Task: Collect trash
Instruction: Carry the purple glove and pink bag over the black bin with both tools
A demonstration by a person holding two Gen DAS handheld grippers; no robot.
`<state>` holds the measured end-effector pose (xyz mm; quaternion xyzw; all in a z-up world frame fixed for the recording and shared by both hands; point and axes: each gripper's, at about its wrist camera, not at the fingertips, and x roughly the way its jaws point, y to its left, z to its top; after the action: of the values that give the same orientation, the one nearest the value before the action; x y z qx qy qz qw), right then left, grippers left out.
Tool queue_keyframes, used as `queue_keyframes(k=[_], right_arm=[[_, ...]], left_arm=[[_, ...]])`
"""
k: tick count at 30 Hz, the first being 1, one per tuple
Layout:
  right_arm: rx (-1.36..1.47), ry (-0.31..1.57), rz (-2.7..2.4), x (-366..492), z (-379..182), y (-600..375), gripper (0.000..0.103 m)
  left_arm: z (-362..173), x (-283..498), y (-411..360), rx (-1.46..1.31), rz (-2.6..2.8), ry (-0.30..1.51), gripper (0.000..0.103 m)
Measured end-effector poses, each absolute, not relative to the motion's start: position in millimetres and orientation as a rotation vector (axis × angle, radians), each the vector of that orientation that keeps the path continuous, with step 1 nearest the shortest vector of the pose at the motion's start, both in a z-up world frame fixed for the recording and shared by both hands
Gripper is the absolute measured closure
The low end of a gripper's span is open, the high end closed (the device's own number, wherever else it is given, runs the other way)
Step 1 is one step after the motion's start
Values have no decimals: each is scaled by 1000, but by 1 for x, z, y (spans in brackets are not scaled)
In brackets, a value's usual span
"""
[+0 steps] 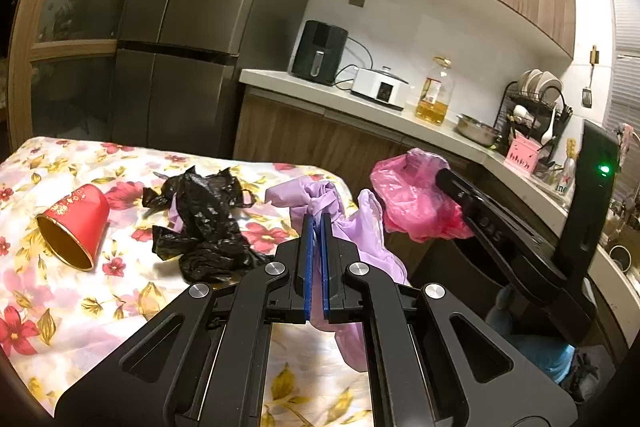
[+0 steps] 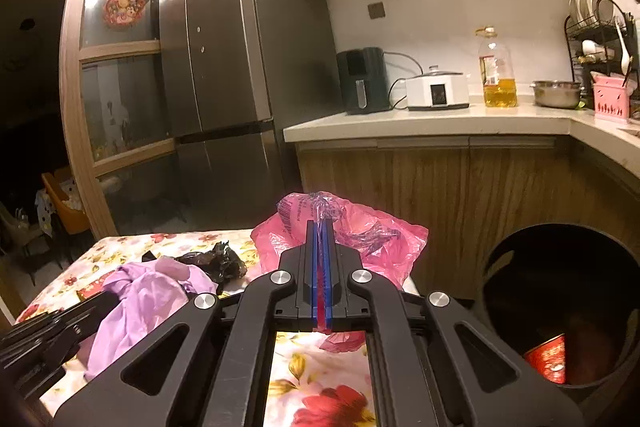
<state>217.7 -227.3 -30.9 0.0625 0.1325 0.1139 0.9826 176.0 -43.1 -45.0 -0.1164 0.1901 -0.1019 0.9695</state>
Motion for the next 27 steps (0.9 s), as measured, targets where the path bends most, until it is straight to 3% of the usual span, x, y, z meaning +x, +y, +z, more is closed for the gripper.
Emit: queue_keyframes(k=[27], right_arm=[[175, 146, -75, 169, -4, -369, 100]], left_arm=[[-9, 215, -189, -140, -415, 345, 101]])
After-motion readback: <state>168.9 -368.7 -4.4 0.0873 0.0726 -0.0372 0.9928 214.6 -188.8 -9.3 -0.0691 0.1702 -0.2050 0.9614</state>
